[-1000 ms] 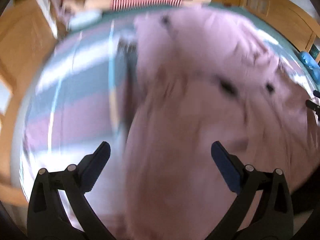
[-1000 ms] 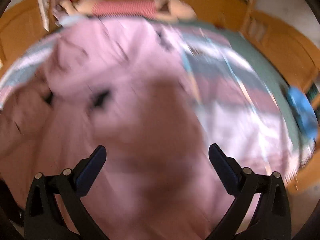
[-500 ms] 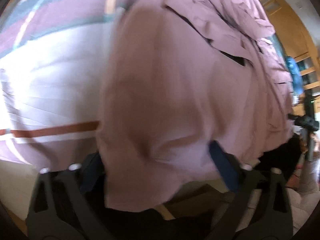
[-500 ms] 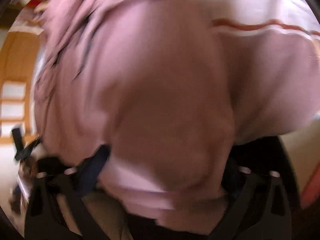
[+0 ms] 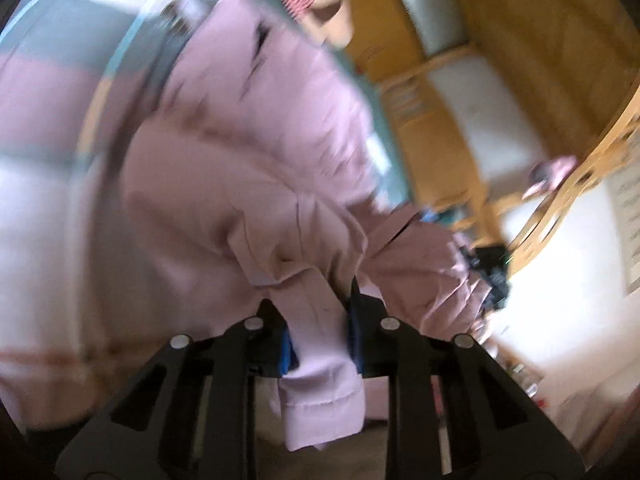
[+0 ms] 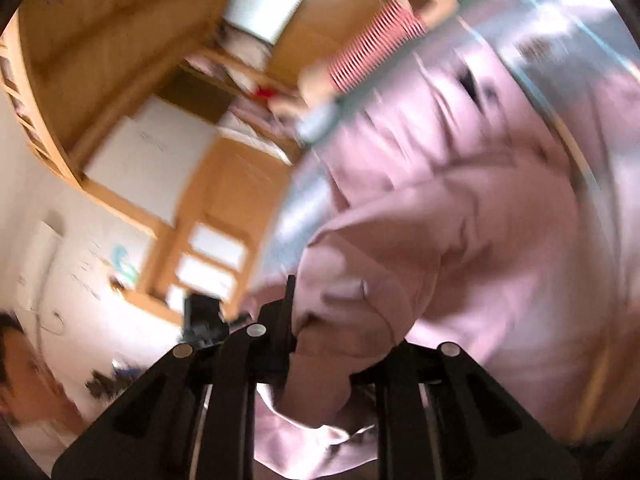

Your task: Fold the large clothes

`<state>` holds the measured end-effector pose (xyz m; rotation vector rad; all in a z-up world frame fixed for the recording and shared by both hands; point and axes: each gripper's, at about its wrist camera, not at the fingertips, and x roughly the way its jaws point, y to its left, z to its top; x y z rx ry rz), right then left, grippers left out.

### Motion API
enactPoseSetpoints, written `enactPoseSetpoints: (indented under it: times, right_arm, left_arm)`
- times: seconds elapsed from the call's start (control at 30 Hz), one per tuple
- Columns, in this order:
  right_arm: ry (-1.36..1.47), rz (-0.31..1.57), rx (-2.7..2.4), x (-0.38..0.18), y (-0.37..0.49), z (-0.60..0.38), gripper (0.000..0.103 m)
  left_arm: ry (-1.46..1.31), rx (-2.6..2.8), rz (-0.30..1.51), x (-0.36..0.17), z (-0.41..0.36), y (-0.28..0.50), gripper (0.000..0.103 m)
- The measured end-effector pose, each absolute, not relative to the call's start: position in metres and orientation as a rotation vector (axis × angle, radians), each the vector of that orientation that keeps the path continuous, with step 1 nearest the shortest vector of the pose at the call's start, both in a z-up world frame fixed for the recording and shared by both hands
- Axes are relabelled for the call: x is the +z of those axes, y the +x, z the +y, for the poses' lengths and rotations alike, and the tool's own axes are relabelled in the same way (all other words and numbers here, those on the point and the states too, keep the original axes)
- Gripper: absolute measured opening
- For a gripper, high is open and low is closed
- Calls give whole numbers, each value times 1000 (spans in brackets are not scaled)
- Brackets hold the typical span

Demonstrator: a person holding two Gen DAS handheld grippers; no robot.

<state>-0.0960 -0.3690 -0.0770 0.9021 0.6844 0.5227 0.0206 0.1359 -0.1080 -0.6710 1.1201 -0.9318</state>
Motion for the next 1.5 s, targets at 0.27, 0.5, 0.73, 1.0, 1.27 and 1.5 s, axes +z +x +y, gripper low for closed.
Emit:
enactPoseSetpoints:
  times: [0.27,0.5,0.73,1.0,1.27,1.5]
  right_arm:
    - [1216,448,209,-93,53,-461,16]
    - [1488,578,-25,-209,129,-494,36]
    - [1527,557,34,-212,135,-510,68]
    - [1102,372,-170,-91,73,-504,99]
    - [169,648,-18,-20,82,-277,95]
    - [8,865,34,-90,171,-172,76]
  left_arm:
    - [-837,-589,956,-60,127,210,31]
    - [-907,-449,803,-93,150,220,76]
    - [-500,-601,821,-85,57,162,89]
    - [-72,-448,871,-140,-21,167,90]
    - [-49,-385,844,-138,-21,181,95]
    - [-94,-344,876,-137,1,172,86]
